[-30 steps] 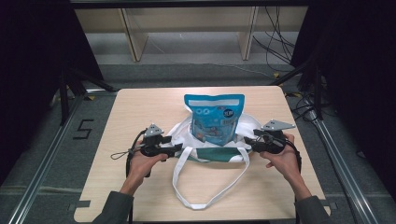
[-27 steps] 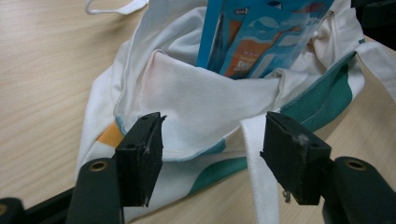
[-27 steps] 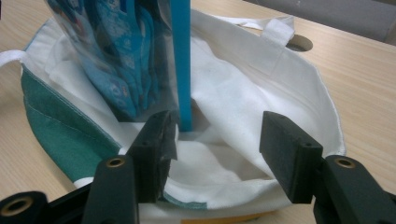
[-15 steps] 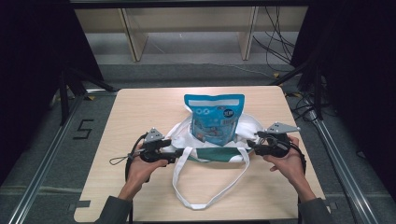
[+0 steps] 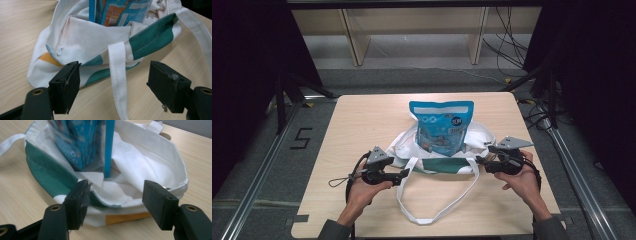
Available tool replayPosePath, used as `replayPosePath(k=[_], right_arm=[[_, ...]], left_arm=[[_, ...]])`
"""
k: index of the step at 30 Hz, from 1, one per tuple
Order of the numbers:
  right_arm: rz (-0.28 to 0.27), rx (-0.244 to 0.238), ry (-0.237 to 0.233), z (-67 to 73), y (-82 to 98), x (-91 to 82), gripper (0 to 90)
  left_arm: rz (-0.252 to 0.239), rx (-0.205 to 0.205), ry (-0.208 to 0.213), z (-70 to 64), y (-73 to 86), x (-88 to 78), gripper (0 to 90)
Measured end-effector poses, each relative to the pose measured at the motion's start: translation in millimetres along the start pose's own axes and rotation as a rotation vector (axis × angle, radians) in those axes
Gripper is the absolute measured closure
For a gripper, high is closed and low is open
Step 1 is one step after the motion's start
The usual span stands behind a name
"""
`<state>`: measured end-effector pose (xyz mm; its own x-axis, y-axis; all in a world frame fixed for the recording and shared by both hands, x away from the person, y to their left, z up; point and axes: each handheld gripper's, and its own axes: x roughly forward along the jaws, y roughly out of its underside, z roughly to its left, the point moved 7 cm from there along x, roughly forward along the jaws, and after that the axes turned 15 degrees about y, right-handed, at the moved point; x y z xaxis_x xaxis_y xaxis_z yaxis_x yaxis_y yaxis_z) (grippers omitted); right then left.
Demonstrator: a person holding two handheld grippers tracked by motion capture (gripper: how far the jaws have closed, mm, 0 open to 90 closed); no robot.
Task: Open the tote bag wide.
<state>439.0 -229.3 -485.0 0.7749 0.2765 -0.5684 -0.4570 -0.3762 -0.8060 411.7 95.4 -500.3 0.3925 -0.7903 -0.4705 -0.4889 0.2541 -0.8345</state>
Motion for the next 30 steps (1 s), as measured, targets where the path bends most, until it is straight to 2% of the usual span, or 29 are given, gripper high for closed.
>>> replayPosePath(k=[1, 2, 5, 6, 7, 8, 11, 13, 14, 16, 17, 18, 20, 21, 22, 23, 26, 27, 28, 29, 30], right_arm=[[0.009, 0.015, 0.005, 2.2, 1.3, -2.9, 38.7], [0.003, -0.005, 0.002, 0.8, 1.6, -4.1, 38.7], [0.008, 0.002, 0.002, 2.6, 4.5, -7.9, 38.4], [0.004, 0.001, 0.006, 3.3, 5.7, -8.3, 38.3], [-0.002, -0.028, 0.003, 1.4, 6.9, -8.3, 38.1], [0.018, 0.005, -0.002, 5.2, 9.6, -10.0, 37.8], [0.014, -0.009, 0.003, 5.0, 14.2, -12.3, 37.2], [0.016, -0.005, 0.003, 6.5, 17.0, -15.2, 37.0], [0.030, 0.020, 0.006, 9.6, 19.5, -18.6, 37.0], [0.018, 0.001, 0.002, 9.4, 21.1, -20.4, 36.9], [0.016, 0.005, 0.000, 11.5, 24.5, -25.7, 36.9], [0.000, -0.004, 0.005, 11.8, 26.1, -27.5, 36.8], [0.005, -0.002, 0.004, 13.5, 31.4, -32.4, 36.8], [0.019, 0.023, 0.003, 16.1, 34.2, -35.1, 36.8], [0.005, 0.002, 0.005, 14.3, 36.2, -35.9, 36.7], [0.003, 0.012, -0.005, 16.2, 39.0, -37.0, 36.6], [0.017, 0.014, -0.002, 19.6, 49.5, -41.8, 36.3], [0.037, 0.029, -0.005, 23.5, 54.9, -43.9, 36.2], [0.030, 0.003, -0.005, 22.7, 57.1, -43.7, 35.9], [0.048, 0.022, -0.004, 26.2, 61.3, -45.7, 35.6], [0.047, 0.004, -0.006, 26.9, 65.2, -46.3, 35.3]], left_arm=[[0.006, 0.002, -0.001, -2.8, 2.6, -2.5, 24.6], [-0.005, 0.004, 0.004, -4.4, 3.2, -2.2, 24.3], [-0.010, -0.004, 0.001, -7.8, 5.2, -2.0, 23.8], [-0.008, 0.005, 0.003, -11.4, 7.4, -3.3, 23.4], [-0.008, 0.005, 0.003, -11.4, 7.4, -3.3, 23.2], [-0.007, 0.006, 0.006, -14.6, 9.7, -4.8, 23.1], [-0.012, 0.013, 0.005, -18.9, 13.8, -7.4, 22.3], [-0.002, 0.039, -0.001, -20.7, 18.2, -10.0, 22.2], [0.000, 0.037, 0.001, -22.3, 22.0, -11.0, 22.0], [0.006, 0.035, 0.004, -23.8, 27.5, -12.5, 21.7], [0.023, 0.046, -0.005, -23.5, 31.1, -15.0, 21.7], [0.008, 0.037, -0.001, -25.2, 33.3, -14.5, 21.7], [0.020, 0.040, -0.002, -26.0, 38.4, -16.3, 21.5], [0.023, 0.040, -0.003, -26.5, 41.1, -17.1, 21.3], [0.022, 0.040, -0.001, -27.1, 43.2, -17.9, 21.3], [0.014, 0.031, 0.002, -28.3, 44.8, -18.0, 21.3], [0.037, 0.042, -0.002, -29.7, 50.5, -22.1, 21.0], [0.034, 0.039, -0.010, -30.8, 51.3, -22.1, 21.0], [0.051, 0.050, -0.005, -31.4, 53.4, -23.0, 21.0], [0.050, 0.054, -0.003, -33.4, 55.0, -22.5, 20.9], [0.049, 0.045, -0.003, -35.3, 56.0, -22.2, 20.9]])
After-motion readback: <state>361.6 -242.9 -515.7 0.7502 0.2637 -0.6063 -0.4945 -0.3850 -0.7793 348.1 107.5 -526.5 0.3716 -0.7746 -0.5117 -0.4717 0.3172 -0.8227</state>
